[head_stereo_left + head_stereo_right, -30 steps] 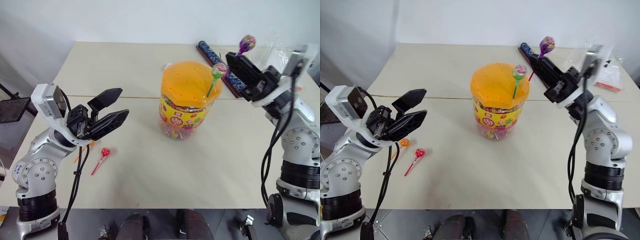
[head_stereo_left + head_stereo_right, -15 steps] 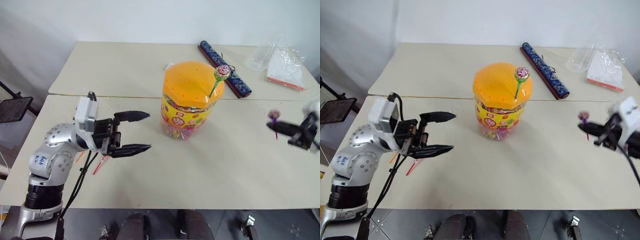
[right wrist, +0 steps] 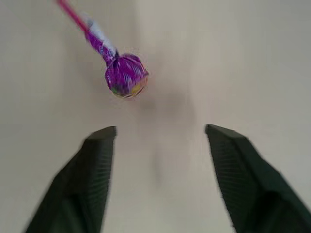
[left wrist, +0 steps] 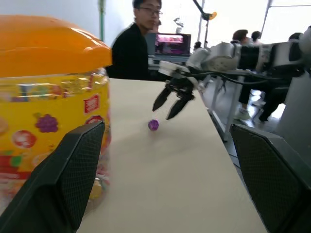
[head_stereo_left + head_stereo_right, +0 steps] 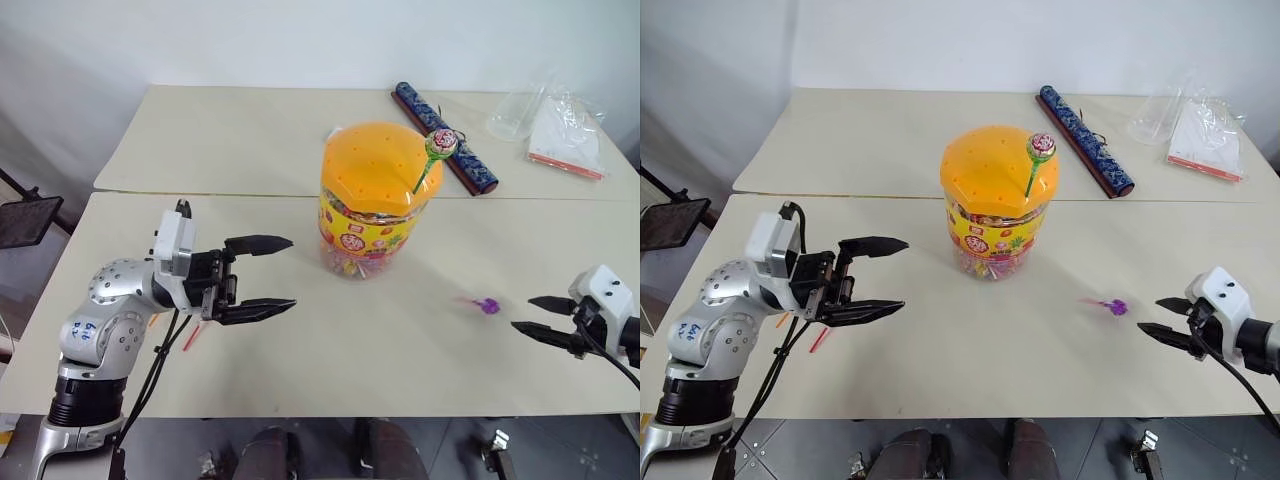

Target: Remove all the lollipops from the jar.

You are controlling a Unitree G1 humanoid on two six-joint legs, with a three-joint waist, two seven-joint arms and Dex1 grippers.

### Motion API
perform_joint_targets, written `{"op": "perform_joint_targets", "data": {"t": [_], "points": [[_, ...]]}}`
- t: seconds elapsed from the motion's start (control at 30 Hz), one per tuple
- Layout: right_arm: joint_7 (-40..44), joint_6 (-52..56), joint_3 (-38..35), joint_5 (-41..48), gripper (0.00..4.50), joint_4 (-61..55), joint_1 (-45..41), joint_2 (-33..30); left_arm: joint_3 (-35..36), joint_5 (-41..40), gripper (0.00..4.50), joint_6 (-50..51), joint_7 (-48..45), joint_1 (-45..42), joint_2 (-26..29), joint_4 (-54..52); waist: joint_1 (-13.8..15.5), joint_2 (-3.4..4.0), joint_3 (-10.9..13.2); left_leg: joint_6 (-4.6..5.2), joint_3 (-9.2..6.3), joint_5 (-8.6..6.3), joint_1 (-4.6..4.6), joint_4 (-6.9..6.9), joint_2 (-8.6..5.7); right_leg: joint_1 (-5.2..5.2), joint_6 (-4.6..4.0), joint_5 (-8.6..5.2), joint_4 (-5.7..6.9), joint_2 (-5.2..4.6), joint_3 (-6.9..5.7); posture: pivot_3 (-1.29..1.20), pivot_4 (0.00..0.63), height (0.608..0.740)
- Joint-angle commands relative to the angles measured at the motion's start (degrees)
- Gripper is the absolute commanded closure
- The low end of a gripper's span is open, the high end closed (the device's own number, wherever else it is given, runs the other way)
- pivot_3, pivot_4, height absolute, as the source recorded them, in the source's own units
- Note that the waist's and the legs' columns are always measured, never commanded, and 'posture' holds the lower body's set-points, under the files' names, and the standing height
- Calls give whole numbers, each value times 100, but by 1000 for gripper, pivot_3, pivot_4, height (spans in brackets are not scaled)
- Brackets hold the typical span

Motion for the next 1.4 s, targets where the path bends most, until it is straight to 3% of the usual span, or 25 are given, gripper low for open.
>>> {"op": "perform_joint_targets", "data": {"t": [0.03, 0.27, 0.43, 0.6, 0.73, 1.03, 1.23, 1.4], "points": [[193, -61, -533, 1108, 444, -1053, -428, 314, 452, -606, 124, 262, 382, 76, -106, -200, -15, 4, 2, 0, -1, 0, 1, 0, 1, 0, 0, 0, 2, 0, 1, 0, 150, 740], [-717, 426, 34, 1790, 444, -1935, -1777, 995, 903, -1194, 124, 727, 754, 352, -155, -47, 0, 4, 2, -9, -18, -5, -1, 1, 2, 0, -1, 0, 9, -5, 5, 0, 150, 740], [-1168, 690, 766, 1769, 444, -2053, -2809, 1506, 934, -1258, 124, 723, 915, 295, -255, -142, -5, 4, 2, -10, -18, -6, -8, 1, -1, -5, -1, 0, 9, -5, -8, 0, 150, 740], [-1485, 961, 1121, 1648, 444, -1968, -3213, 1697, 943, -1307, 124, 742, 1000, 257, -302, -206, 3, 4, 2, -11, -20, -6, -9, -1, 0, -8, -1, 0, 13, -4, -20, 0, 150, 740], [-1495, 946, 1207, 1584, 1378, -1834, -3332, 1846, 944, -1328, 124, 736, 1023, 277, -312, -285, -15, 4, 2, -9, -15, -7, -12, -2, -2, -9, -1, 0, 8, -4, -25, 0, 150, 740], [-1347, 866, 1091, 1617, 4471, -1694, -3338, 1851, 946, -1433, 124, 733, 1083, 150, -361, -368, -11, 4, 2, -9, -13, -7, -11, -1, 1, -9, -1, 0, 11, -1, -25, 0, 150, 740], [-1466, 1278, 441, 2556, 4471, -1625, -3665, 1737, 793, -1426, 124, 805, 884, -61, -251, -360, 1, 4, 2, -9, -15, -7, -14, 0, 0, -9, -1, 0, 10, -1, -26, 0, 150, 740], [-1677, 2044, -240, 3113, 4471, -1510, -3591, 949, 529, -1139, 124, 693, 576, -156, -109, -415, 5, 4, 2, -6, -18, -8, -14, -2, -1, -8, -1, 0, 7, -2, -27, 0, 150, 740]]}}
